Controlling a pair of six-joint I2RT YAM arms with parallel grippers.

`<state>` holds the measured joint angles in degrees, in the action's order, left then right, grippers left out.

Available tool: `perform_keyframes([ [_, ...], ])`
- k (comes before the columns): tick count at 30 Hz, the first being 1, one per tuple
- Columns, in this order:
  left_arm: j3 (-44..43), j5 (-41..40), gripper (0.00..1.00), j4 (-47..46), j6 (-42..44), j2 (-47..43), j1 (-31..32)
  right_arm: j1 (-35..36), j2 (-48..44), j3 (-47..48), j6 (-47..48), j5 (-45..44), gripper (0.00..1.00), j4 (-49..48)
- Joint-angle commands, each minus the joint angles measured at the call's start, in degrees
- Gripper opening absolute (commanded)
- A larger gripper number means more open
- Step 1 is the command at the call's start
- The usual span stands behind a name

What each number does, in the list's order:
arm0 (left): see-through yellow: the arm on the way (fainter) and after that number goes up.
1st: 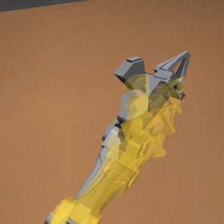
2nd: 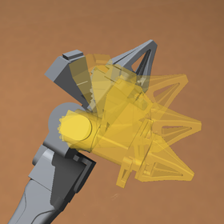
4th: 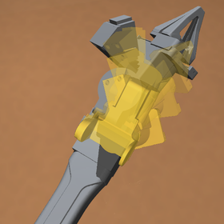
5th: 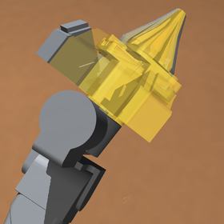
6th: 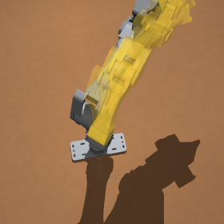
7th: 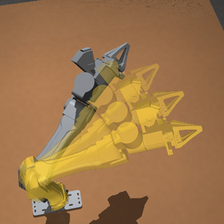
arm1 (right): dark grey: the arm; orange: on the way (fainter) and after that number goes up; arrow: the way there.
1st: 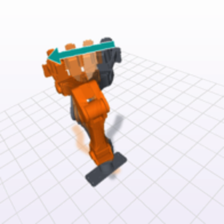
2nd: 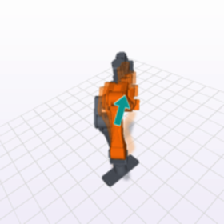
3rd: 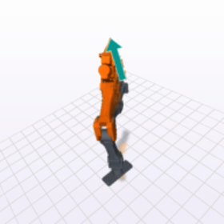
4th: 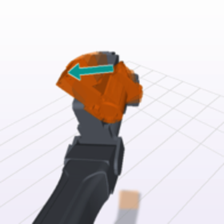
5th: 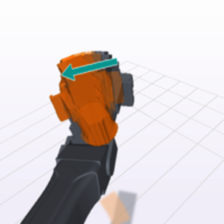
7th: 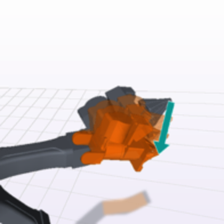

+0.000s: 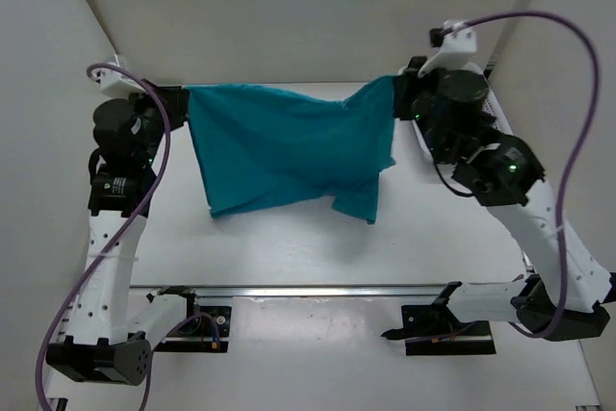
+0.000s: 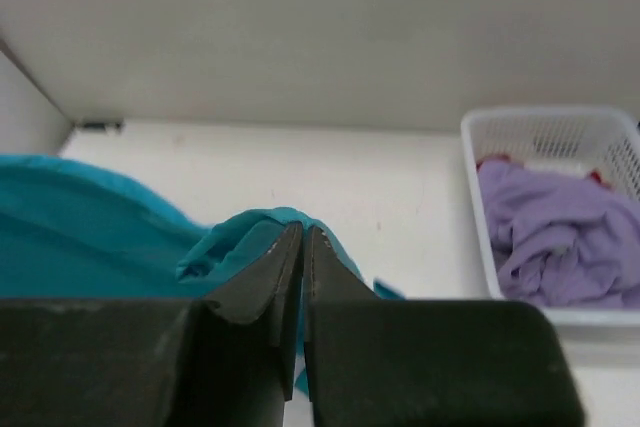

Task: Fold and stack the t-shirts
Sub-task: Flatten out the tshirt

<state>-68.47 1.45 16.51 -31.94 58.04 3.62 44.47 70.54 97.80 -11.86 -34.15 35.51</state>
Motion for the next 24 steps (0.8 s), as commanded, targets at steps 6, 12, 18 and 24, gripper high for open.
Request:
perform_keyframes([
  [6,-12.13,-3.56,0.0,6.78,3.99,0.31,-0.28,-13.47,9.86,21.29,10.72,12.8,0.0,5.45],
  [12,-3.7,-1.72,0.0,2.39,1.98,8.13,-3.44,-28.47,23.39,25.3,10.27,35.45,0.0,4.29],
  [18,-10.69,-2.16,0.0,-0.08,1.36,24.45,-2.56,-32.86,44.3,43.66,10.01,37.93,0.0,5.54],
  [24,-29.23,1.62,0.0,0.36,-0.84,33.89,-3.53,-33.22,41.27,46.08,8.87,34.42,0.0,-9.38],
])
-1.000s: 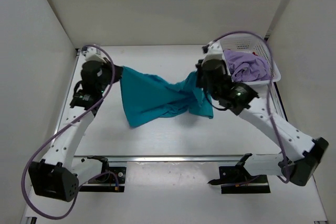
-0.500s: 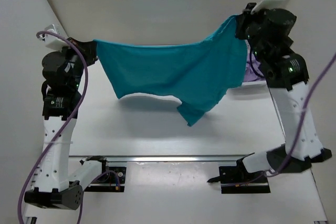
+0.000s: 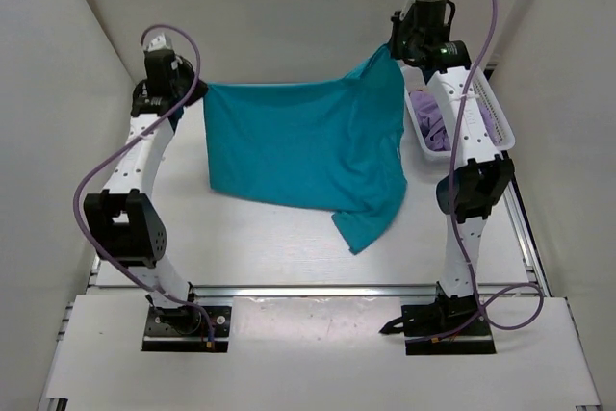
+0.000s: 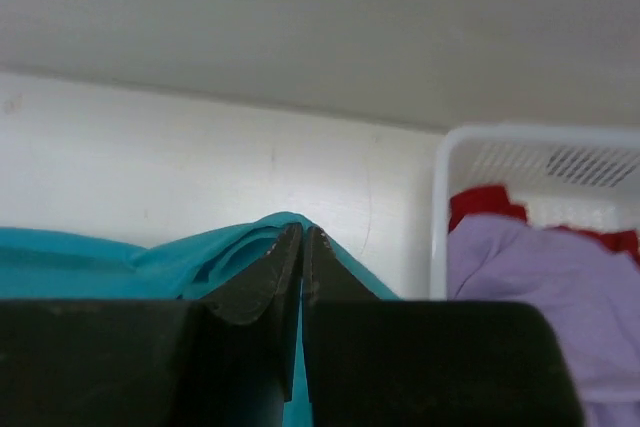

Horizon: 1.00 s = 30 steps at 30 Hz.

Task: Fold and stack the t-shirts
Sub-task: Flatten out the tshirt

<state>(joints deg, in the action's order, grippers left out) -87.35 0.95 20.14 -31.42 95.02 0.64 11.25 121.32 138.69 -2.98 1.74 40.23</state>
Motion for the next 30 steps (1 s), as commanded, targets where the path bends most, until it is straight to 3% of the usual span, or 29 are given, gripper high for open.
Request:
perform_keyframes([
  [1,-12.12,2.47,0.0,-3.01,-1.45,-3.0,-2.3,0.61,-10.22,5.44,1.39,-1.56,0.0,-18.74],
  [7,-18.29,3.27,0.0,-5.55,-3.03,-4.14,-6.62,-2.53,-13.91,7.12,-1.5,4.06,0.0,-26.25],
  [11,-17.07,0.29,0.0,-5.46,-1.1,-6.43,-6.97,-3.33,-15.85,2.48,-0.46,3.9,0.0,-22.41],
  [13,-12.08,-0.24,0.0,-7.57,-0.57,-8.88,-7.06,-1.67,-17.95,-1.38,1.39,1.0,0.0,-19.23],
  [15,-7.43,-2.52,0.0,-8.27,1.09,-11.68,-6.36,-0.79,-20.92,-8.85,1.58,-1.37,0.0,-17.55],
  [21,16.66,-15.34,0.0,-11.08,6.46,-23.82,-3.37,2.03,-38.32,-53.89,0.01,-10.78,0.0,-26.68],
  [24,29.38,-18.59,0.0,-10.92,5.67,-28.92,-2.15,1.5,-44.13,-69.64,-2.02,-12.11,0.0,-28.8],
  [28,41.36,-21.95,0.0,-8.64,2.95,-31.91,2.25,5.44,-48.1,-82.17,-5.62,-17.45,0.0,-27.93],
  [30,44.36,-18.37,0.0,-6.88,-0.12,-32.53,1.73,8.26,-48.89,-85.15,-9.31,-19.04,0.0,-23.91],
])
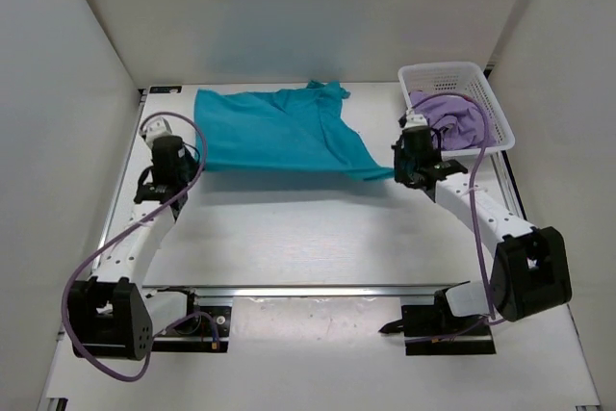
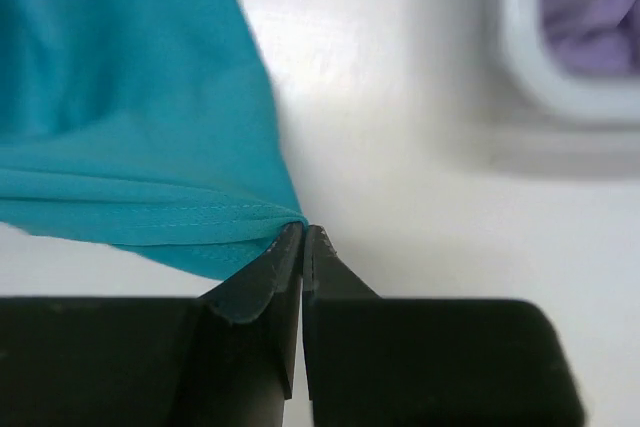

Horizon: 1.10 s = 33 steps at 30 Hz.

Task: Fold and stack the t-shirts
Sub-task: Flatten out the tshirt

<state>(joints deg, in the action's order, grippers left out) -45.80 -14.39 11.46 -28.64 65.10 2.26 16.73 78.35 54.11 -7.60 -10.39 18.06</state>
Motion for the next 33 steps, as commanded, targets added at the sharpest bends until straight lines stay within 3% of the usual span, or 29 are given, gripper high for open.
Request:
perform_keyframes([
  [1,5.26,-1.53,0.0,1.98,-4.39,-3.05,-1.8,3.56,-6.88,-1.45,-7.23,-6.14,0.0,0.2],
  [4,10.8,12.42,0.0,1.11,-7.12,-5.77,-10.24,3.75,-10.65,-9.43,-15.32,-3.07,0.0,4.59],
  [6,13.19,14.21,0.0,2.24,-6.6,-8.31,-13.24,6.02,-14.26,-13.39,-19.01,-4.1,0.0,6.89],
  [10,15.39,15.18,0.0,3.3,-6.51,-12.01,-11.85,9.8,-21.55,-19.03,-24.3,-2.37,0.0,11.28],
  [15,14.34,15.97,0.0,4.71,-5.28,-14.3,-10.61,10.96,-23.51,-17.64,-24.23,-0.43,0.0,12.44],
  [20,12.4,17.82,0.0,1.02,-8.26,-9.48,-11.93,8.93,-14.21,-6.07,-18.17,0.9,0.0,9.89],
  [23,10.21,17.38,0.0,0.84,-8.71,-7.36,-11.67,11.47,-4.72,2.38,-16.23,-1.64,0.0,9.97],
  [27,6.62,19.65,0.0,1.01,-7.83,-8.06,-12.02,11.05,-4.25,9.5,-12.98,-3.67,0.0,10.14],
  [30,-4.54,19.41,0.0,3.99,-7.48,-6.22,-8.16,13.49,-5.48,22.21,-9.21,-9.62,0.0,13.21],
  [33,-17.98,18.26,0.0,7.25,-5.38,-6.22,-5.34,18.41,-5.31,36.54,-4.47,-21.05,0.0,17.79],
])
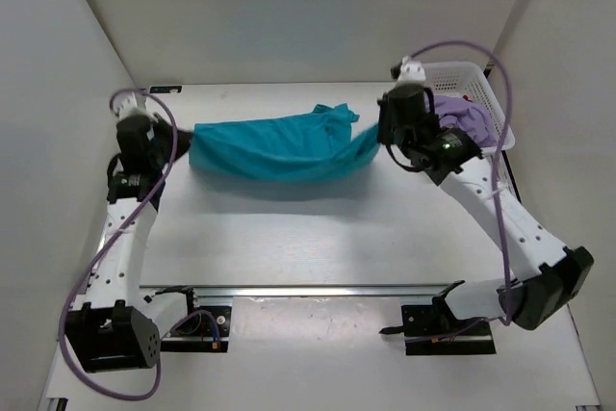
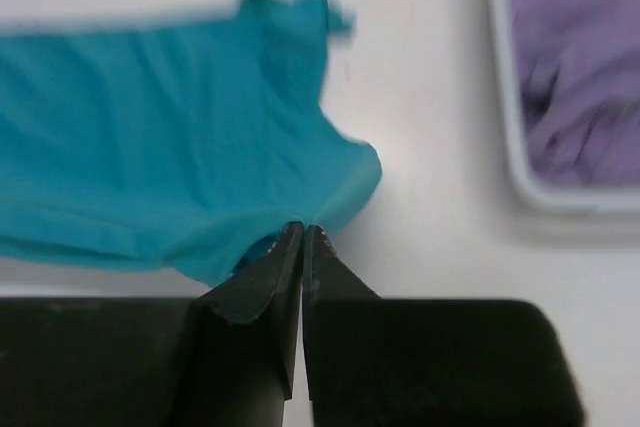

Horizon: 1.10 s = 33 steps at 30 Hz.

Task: Fold and stack the t-shirts
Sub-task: Flatten out the tshirt

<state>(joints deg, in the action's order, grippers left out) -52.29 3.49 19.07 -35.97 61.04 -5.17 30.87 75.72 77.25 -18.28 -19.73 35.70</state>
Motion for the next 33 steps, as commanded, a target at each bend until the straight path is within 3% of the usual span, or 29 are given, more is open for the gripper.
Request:
perform_keyframes([
  [1,-16.3,2.12,0.0,0.61,1.69,-2.06,0.79,4.81,-2.34,16.58,7.03,-14.0,0.0,1.2],
  [5,-29.24,6.45,0.0,3.43,1.77,-0.83,-3.0,11.03,1.96,37.5,15.71,-24.62,0.0,3.85],
  [7,-33.81,6.45,0.0,5.27,2.48,0.31,-3.7,16.22,5.2,48.29,25.79,-31.12,0.0,1.93],
  [10,-39.37,7.15,0.0,7.47,3.27,3.47,-5.47,20.54,7.94,49.23,37.23,-36.96,0.0,-8.43],
  [13,-39.47,6.54,0.0,7.04,3.18,4.7,-5.03,16.17,10.31,48.07,34.84,-30.92,0.0,-8.83],
  [15,-38.24,4.87,0.0,6.6,3.88,5.66,-5.03,10.89,12.94,50.44,29.03,-20.41,0.0,-2.07],
  [19,-33.33,0.57,0.0,4.41,5.29,7.95,-3.45,-1.84,17.86,48.96,22.95,-3.76,0.0,0.59],
  [24,-30.85,-4.88,0.0,0.62,6.08,14.27,1.21,-13.46,28.42,56.5,20.49,11.7,0.0,1.12],
  [28,-42.26,-5.24,0.0,3.08,5.91,26.05,2.62,-18.65,36.94,64.59,19.43,13.66,0.0,-1.76],
  [33,-59.04,-5.95,0.0,6.67,5.47,33.35,2.36,-20.49,34.77,67.59,19.61,13.04,0.0,-12.91],
])
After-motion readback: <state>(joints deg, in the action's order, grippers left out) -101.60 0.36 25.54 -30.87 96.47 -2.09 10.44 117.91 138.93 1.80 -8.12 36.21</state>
